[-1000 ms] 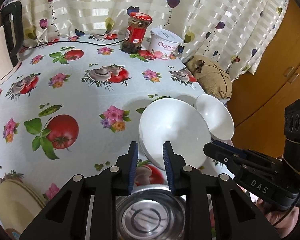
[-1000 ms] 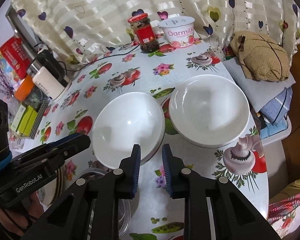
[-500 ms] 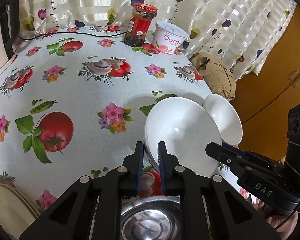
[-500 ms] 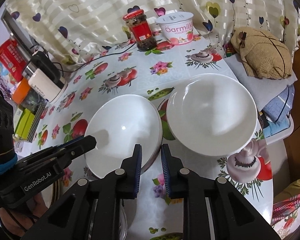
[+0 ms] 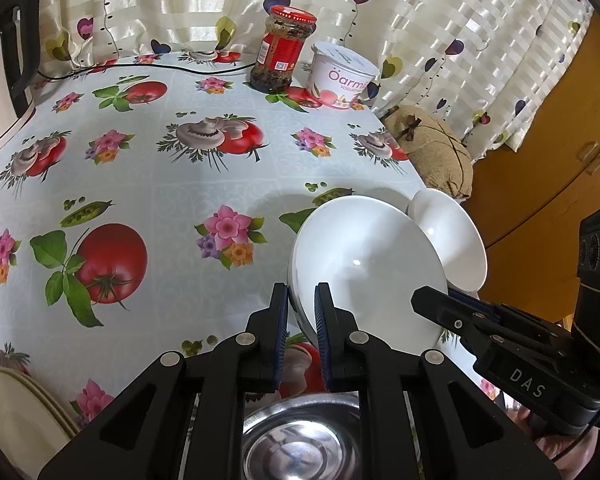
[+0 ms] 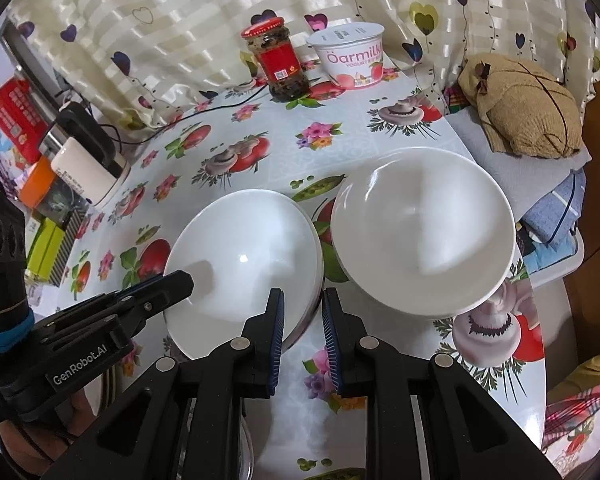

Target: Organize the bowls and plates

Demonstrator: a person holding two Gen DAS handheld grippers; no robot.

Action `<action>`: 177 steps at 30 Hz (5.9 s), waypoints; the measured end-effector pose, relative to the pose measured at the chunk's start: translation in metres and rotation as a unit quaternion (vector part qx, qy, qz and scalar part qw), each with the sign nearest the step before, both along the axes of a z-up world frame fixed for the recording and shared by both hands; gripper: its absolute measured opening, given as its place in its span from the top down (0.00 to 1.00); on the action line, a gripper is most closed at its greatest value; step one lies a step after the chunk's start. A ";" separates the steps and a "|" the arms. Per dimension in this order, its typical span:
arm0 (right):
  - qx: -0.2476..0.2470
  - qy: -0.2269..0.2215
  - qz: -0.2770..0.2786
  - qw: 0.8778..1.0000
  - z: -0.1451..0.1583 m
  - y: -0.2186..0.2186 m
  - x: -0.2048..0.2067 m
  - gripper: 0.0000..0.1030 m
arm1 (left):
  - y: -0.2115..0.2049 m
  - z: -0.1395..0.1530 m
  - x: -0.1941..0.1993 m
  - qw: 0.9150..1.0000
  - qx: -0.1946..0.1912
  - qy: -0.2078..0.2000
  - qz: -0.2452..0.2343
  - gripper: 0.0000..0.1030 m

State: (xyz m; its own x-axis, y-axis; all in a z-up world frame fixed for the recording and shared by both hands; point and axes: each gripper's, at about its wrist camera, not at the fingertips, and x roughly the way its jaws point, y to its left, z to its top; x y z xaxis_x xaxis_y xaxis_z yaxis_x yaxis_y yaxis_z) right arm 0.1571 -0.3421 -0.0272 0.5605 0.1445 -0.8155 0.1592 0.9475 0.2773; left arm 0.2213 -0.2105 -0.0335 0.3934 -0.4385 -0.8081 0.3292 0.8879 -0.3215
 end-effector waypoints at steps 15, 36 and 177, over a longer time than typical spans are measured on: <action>-0.006 -0.011 0.010 1.000 0.013 0.016 -0.008 0.81 | 0.014 0.013 -0.011 1.000 -0.001 -0.012 0.009 0.86; -0.013 -0.040 0.026 0.999 0.050 0.042 -0.036 0.81 | 0.037 0.048 -0.048 0.999 -0.002 -0.036 0.020 0.86; -0.044 -0.028 -0.044 0.998 0.042 -0.045 -0.065 0.68 | -0.058 0.050 -0.034 0.998 0.007 -0.035 -0.058 0.85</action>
